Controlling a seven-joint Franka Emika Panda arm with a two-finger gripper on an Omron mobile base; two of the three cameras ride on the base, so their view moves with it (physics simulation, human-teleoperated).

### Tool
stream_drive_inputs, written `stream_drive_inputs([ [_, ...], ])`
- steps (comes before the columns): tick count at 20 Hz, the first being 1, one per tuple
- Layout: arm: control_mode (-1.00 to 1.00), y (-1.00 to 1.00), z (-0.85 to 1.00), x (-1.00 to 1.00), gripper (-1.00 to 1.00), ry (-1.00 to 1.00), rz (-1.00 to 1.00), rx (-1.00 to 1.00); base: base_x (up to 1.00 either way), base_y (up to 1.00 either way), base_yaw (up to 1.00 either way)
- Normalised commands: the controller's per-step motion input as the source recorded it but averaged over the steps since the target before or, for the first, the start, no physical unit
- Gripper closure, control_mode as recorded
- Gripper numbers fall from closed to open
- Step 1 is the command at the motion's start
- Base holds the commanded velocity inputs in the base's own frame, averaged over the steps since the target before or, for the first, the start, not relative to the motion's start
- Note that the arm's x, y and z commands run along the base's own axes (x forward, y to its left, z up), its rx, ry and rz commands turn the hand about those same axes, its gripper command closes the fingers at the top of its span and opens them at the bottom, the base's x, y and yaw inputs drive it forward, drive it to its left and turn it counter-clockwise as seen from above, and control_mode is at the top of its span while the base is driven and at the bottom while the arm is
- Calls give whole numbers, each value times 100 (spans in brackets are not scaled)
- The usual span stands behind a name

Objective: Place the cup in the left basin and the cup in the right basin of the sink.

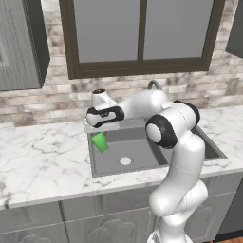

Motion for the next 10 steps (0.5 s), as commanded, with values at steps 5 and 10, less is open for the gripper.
stream_drive_inputs([
  [5, -100, -55, -16, 8, 100, 0, -5, 0, 0, 0, 0],
  [10, -100, -40, -14, 14, 100, -1, -5, 0, 0, 0, 0],
])
